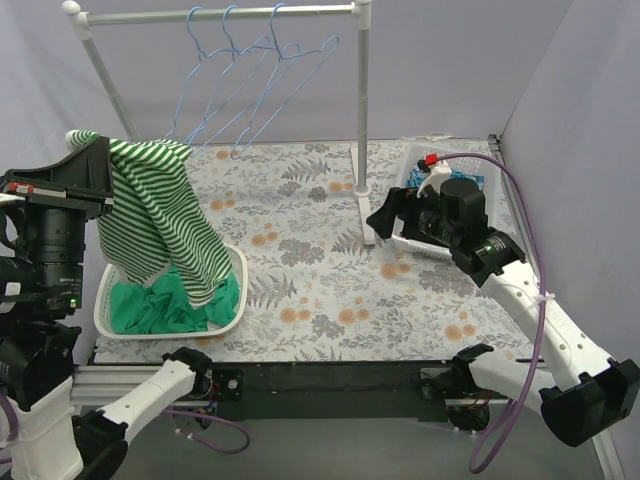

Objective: Place the tank top on the hanger

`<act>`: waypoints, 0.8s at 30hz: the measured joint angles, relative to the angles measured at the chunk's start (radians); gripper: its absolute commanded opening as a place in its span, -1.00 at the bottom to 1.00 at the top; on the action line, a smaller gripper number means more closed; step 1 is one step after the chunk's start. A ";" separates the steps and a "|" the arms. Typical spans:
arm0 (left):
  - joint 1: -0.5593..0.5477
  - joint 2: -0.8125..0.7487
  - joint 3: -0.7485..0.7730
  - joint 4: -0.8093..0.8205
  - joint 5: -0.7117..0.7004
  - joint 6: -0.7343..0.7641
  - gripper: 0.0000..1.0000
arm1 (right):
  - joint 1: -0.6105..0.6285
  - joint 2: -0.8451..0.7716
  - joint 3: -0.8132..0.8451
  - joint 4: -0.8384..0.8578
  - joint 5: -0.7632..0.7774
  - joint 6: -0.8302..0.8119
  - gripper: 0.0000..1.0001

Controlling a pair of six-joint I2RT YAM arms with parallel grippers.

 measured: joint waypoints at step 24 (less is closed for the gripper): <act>-0.319 0.270 -0.725 0.307 0.740 -0.284 -0.04 | 0.000 -0.167 0.012 -0.089 0.111 -0.005 0.97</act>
